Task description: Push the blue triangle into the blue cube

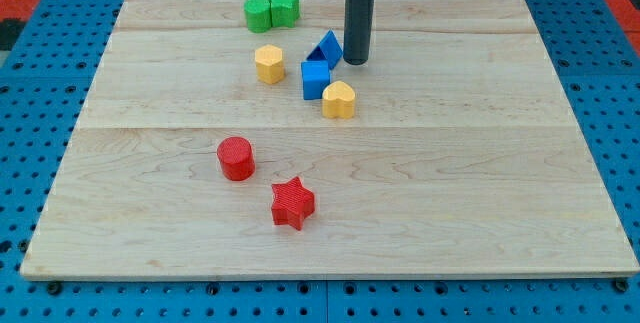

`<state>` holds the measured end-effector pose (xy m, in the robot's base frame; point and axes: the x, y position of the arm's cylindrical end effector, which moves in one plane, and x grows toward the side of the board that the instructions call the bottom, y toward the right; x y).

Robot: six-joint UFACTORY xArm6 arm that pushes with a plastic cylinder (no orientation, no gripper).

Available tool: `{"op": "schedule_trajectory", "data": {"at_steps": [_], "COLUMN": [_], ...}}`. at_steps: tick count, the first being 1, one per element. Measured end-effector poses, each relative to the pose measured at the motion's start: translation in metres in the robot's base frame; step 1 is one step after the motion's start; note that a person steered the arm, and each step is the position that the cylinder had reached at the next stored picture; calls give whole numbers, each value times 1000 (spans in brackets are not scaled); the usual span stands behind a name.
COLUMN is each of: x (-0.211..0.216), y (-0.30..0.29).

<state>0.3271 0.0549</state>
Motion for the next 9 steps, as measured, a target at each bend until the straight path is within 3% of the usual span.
{"op": "schedule_trajectory", "data": {"at_steps": [1, 2, 4, 5, 6, 7, 9], "x": [2, 46, 50, 57, 119, 132, 85], "y": [1, -4, -62, 0, 37, -24, -52]}}
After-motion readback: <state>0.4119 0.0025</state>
